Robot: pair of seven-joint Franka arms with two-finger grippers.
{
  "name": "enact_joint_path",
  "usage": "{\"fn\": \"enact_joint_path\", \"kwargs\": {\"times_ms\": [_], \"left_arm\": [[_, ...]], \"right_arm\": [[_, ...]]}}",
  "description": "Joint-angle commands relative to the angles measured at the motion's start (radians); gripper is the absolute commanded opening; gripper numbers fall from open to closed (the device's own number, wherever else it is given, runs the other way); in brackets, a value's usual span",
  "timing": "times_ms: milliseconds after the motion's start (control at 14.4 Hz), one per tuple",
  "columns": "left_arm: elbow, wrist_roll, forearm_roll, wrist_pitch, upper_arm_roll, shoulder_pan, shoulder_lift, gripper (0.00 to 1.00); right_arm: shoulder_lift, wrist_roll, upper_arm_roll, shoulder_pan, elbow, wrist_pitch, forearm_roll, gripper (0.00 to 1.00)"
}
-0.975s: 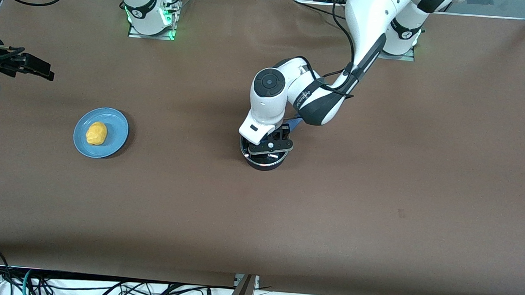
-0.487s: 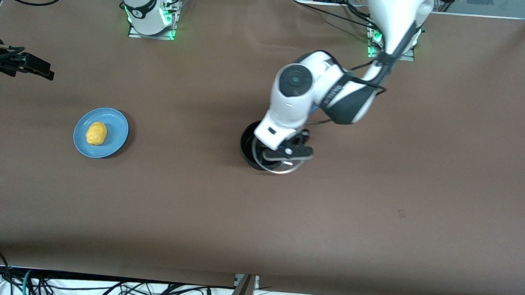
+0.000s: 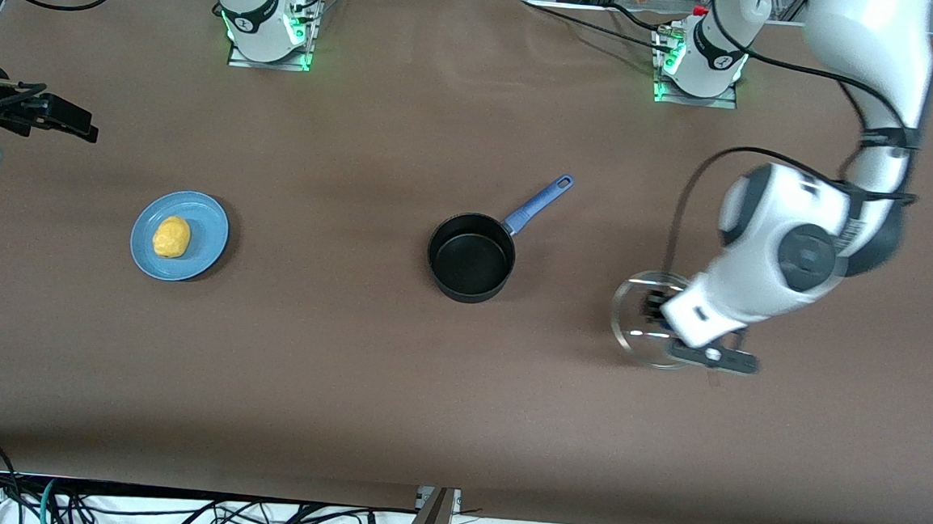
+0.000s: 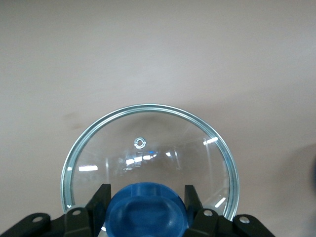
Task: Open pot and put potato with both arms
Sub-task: 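Lift the lid with the left gripper while the right gripper reaches the potato, then set the lid down with the left gripper while the right gripper grasps potato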
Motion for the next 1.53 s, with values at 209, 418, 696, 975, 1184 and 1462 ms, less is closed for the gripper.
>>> {"fn": "enact_joint_path", "kwargs": {"times_ms": [209, 418, 696, 975, 1184, 1462], "left_arm": [[-0.275, 0.413, -0.075, 0.276, 0.135, 0.083, -0.020, 0.38], [-0.311, 0.467, -0.075, 0.342, 0.147, 0.111, 0.020, 0.39], [-0.317, 0.476, -0.101, 0.377, 0.148, 0.137, 0.051, 0.75], [-0.271, 0.411, -0.114, 0.237, 0.124, 0.137, -0.042, 1.00], [-0.143, 0.221, -0.103, -0.027, 0.092, 0.123, -0.136, 1.00], [0.068, 0.058, -0.098, -0.349, 0.089, 0.115, -0.200, 1.00]], "right_arm": [[0.116, 0.017, 0.003, 0.117, -0.035, 0.029, -0.027, 1.00], [0.133, 0.001, -0.006, 0.107, -0.152, 0.210, -0.141, 1.00], [0.144, 0.001, -0.061, 0.103, -0.408, 0.557, -0.221, 1.00], [0.249, -0.002, -0.124, 0.098, -0.584, 0.951, -0.227, 1.00], [0.332, -0.002, -0.132, 0.097, -0.597, 1.094, -0.225, 1.00], [0.345, -0.006, -0.145, 0.094, -0.597, 1.103, -0.225, 0.70]]}}
